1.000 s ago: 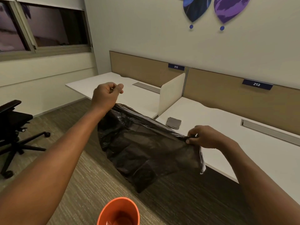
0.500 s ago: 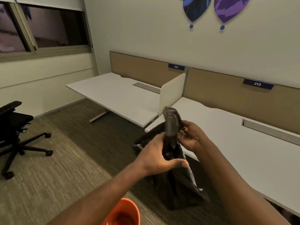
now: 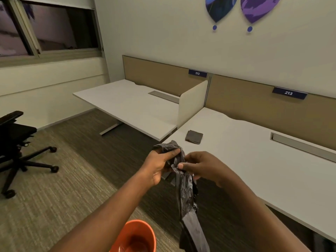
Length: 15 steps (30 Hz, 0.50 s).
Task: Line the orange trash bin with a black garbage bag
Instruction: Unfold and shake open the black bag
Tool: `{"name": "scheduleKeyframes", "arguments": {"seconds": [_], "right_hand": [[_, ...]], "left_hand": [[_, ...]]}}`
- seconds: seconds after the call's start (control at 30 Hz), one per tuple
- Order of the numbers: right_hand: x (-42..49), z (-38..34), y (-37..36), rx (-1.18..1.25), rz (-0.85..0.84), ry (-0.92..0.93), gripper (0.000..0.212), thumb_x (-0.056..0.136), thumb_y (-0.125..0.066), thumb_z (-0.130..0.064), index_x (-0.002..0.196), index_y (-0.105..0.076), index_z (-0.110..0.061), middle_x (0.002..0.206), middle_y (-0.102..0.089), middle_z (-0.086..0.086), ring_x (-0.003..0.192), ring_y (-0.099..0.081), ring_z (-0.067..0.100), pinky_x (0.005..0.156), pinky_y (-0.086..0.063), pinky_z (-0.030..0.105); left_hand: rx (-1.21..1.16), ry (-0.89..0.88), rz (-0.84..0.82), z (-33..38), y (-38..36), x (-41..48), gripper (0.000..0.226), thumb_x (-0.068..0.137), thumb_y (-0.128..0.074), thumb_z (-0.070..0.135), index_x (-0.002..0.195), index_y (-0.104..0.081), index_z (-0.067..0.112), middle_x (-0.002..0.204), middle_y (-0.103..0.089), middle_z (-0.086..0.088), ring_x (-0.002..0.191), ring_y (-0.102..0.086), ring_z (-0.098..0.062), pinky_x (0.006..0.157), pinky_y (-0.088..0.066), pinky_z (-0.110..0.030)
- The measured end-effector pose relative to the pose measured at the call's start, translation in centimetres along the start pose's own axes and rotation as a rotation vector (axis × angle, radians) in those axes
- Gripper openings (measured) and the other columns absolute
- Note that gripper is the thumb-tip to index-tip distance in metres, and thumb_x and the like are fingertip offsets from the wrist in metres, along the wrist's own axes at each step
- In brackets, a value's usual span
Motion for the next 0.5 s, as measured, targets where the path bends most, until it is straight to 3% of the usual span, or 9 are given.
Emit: {"name": "scheduleKeyframes", "arguments": {"seconds": [0.1, 0.23, 0.4, 0.5], "right_hand": [[0.3, 0.9, -0.3, 0.088, 0.021, -0.037, 0.01, 0.092, -0.07, -0.03, 0.093, -0.072, -0.02, 0.09, -0.078, 0.003, 0.083, -0.074, 0.022, 0.064, -0.058, 0.022], [0.5, 1.9, 1.0, 0.276, 0.081, -0.071, 0.016, 0.095, -0.067, -0.022, 0.1, -0.071, -0.007, 0.091, -0.075, 0.009, 0.074, -0.071, 0.013, 0.063, -0.059, 0.025], [0.4, 3.7, 4.3, 0.596, 0.279, -0.125, 0.016, 0.1, -0.058, -0.013, 0.103, -0.068, -0.001, 0.092, -0.072, 0.013, 0.072, -0.073, 0.019, 0.057, -0.06, 0.028], [0.7, 5.6, 5.2, 0.963, 0.337, -0.22, 0.02, 0.105, -0.044, -0.009, 0.105, -0.062, -0.002, 0.1, -0.068, 0.016, 0.085, -0.069, 0.03, 0.07, -0.06, 0.04]], "left_hand": [[0.004, 0.018, -0.021, -0.2, 0.0, 0.3, 0.065, 0.054, -0.094, 0.026, 0.111, -0.072, 0.004, 0.105, -0.078, -0.016, 0.097, -0.076, -0.033, 0.073, -0.061, -0.04], [0.164, 0.012, -0.038, 0.4, 1.7, 0.3, 0.072, 0.052, -0.095, 0.03, 0.115, -0.069, 0.006, 0.103, -0.079, -0.015, 0.087, -0.077, -0.029, 0.055, -0.058, -0.032], [0.34, 0.027, 0.079, 2.0, 6.1, 0.6, 0.027, 0.085, -0.074, 0.006, 0.11, -0.067, 0.006, 0.105, -0.075, -0.018, 0.079, -0.074, -0.025, 0.051, -0.056, -0.03], [0.124, 0.043, 0.215, 2.9, 8.6, 0.6, 0.014, 0.093, -0.056, -0.004, 0.104, -0.064, 0.002, 0.084, -0.075, -0.014, 0.077, -0.066, -0.026, 0.058, -0.052, -0.035]]}}
Point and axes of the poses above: each hand's wrist, its own x-axis towards the middle knuckle, its own y-axis out of the back of the hand, z = x × y, the point moved 5 cm from there along x, towards the middle knuckle
